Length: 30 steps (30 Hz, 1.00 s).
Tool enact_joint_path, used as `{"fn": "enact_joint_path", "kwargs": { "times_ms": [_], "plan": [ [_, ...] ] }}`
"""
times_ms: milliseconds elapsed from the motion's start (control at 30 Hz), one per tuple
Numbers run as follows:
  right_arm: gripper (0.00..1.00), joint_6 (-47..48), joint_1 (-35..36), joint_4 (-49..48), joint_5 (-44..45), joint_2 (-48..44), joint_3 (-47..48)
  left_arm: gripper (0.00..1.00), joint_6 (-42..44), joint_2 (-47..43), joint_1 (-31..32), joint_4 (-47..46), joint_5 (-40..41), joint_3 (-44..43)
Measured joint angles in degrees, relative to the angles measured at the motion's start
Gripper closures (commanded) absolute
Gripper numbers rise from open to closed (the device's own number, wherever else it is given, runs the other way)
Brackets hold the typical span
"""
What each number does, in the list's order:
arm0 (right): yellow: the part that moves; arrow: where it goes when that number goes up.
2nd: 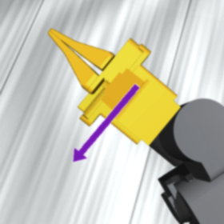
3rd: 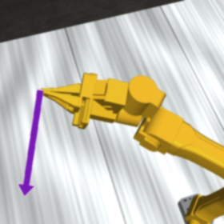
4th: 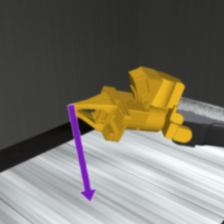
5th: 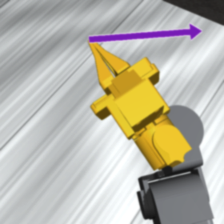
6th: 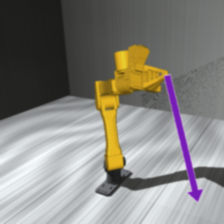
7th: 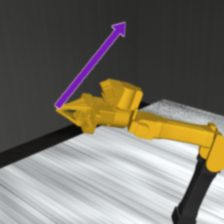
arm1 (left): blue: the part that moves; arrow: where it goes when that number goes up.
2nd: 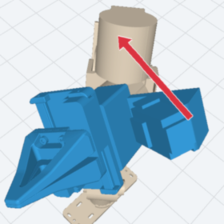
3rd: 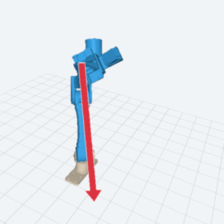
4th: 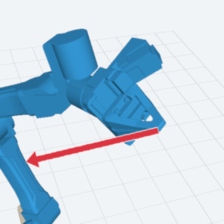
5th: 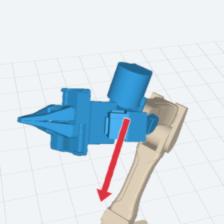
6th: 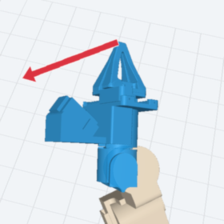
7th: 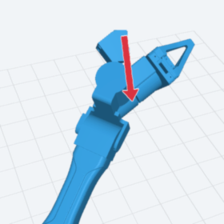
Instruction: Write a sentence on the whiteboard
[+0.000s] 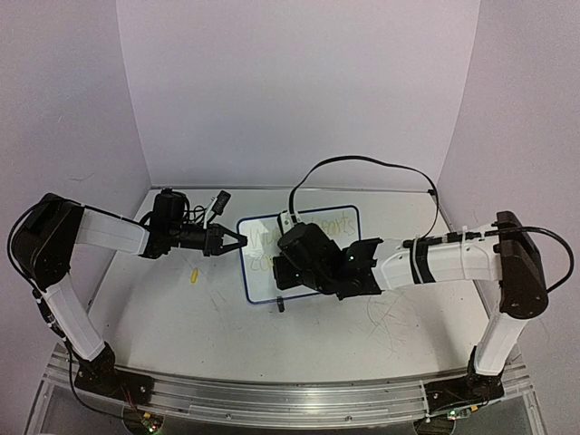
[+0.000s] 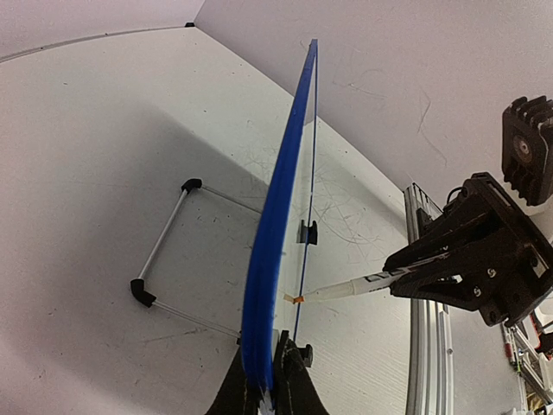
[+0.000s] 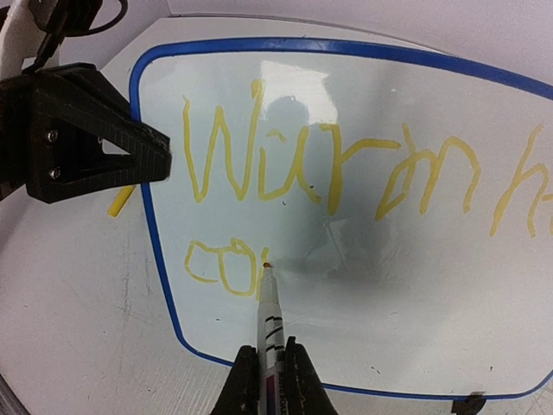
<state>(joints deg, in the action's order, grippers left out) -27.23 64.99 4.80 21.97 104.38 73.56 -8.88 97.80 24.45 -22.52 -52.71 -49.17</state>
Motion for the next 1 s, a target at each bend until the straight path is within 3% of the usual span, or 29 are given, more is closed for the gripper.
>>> {"fn": "enact_joint_path", "kwargs": {
  "times_ms": [1000],
  "plan": [
    [1.00,-4.6,0.4,0.2,-0.9,-1.1,-4.2,1.00,0.0,0.0,0.0,0.0,0.0,0.0]
  ]
}}
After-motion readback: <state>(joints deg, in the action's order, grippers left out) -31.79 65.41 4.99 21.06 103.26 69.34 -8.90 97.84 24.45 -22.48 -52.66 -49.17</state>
